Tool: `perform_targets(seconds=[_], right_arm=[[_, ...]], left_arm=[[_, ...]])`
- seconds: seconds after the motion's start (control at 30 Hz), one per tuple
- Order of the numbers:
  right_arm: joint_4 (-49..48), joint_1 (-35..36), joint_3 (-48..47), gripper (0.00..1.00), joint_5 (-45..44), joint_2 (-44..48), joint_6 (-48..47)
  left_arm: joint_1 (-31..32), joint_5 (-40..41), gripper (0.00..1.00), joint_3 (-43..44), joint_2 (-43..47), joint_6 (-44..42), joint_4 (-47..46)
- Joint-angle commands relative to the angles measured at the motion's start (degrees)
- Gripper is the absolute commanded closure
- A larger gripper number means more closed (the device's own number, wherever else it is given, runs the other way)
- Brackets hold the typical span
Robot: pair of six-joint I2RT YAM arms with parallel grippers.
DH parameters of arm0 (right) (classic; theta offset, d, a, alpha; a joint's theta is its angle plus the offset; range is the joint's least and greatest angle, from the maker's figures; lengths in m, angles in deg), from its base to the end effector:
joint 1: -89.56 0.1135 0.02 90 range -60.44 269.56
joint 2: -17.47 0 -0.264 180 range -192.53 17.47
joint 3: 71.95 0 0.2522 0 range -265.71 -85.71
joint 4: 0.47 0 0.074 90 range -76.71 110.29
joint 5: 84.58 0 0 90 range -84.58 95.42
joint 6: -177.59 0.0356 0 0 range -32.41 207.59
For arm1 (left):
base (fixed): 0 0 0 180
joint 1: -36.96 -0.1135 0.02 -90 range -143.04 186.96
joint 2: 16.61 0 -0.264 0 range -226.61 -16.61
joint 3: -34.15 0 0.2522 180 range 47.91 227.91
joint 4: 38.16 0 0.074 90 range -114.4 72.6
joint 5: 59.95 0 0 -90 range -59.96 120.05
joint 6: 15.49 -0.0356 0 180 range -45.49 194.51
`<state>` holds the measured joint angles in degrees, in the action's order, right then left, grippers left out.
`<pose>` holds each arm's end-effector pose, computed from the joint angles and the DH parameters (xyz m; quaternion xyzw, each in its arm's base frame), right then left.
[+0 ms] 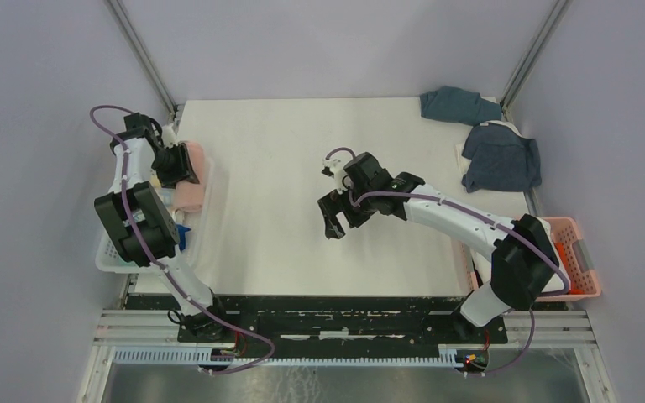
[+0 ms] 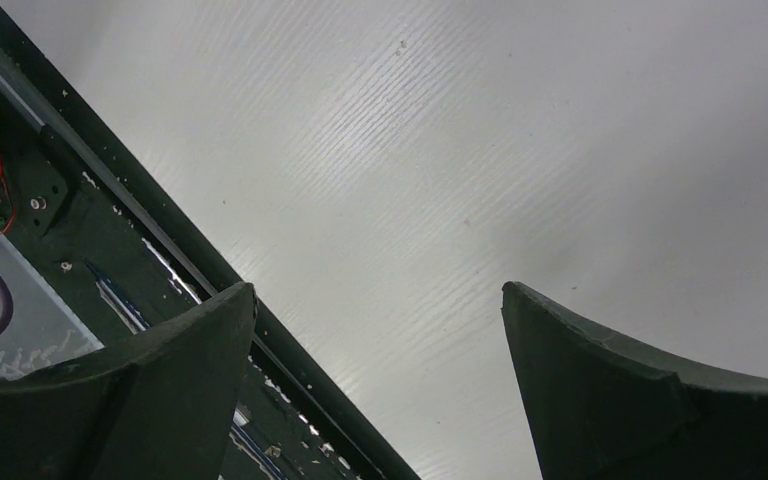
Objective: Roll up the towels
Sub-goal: Place the towel at the center of the board.
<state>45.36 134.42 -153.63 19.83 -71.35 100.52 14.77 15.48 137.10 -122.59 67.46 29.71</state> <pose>0.2278 0.2392 0.2595 -0.2970 0.8935 0.2564 0.2184 0.3553 0.1352 0.2515 -0.1080 0.9724 -0.0795 0.1908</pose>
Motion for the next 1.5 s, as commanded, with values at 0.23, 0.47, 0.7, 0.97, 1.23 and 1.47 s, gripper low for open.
perform_targets(seconds=[0.23, 0.47, 0.7, 0.97, 1.23, 1.47], right_arm=[[2.21, -0.13, -5.35, 0.0, -1.68, -4.03, -1.06], [2.5, -0.11, -6.43, 0.0, -1.31, -5.43, -1.45], [2.26, -0.17, -6.7, 0.0, -1.04, -5.77, -1.59], [-0.49, -0.19, -4.84, 0.0, 0.49, -5.76, -0.65], [-4.02, -0.17, -2.77, 0.0, 1.1, -4.75, -0.27], [-6.44, -0.18, 0.98, 0.0, -0.39, 0.29, -1.8]], left_arm=[[1.17, 3.63, 0.74, -3.34, -4.51, -1.03, 2.1], [2.31, 10.51, 0.74, -5.25, -6.22, 1.33, 3.12], [2.47, 13.79, 0.74, -6.64, -7.43, 3.34, 2.13], [2.82, 16.14, 0.69, -10.09, -9.42, 4.52, -4.78], [3.41, 17.07, 0.61, -9.76, -8.78, 5.68, -9.1], [3.92, 21.9, 0.58, -8.67, -10.41, 8.36, -10.04]])
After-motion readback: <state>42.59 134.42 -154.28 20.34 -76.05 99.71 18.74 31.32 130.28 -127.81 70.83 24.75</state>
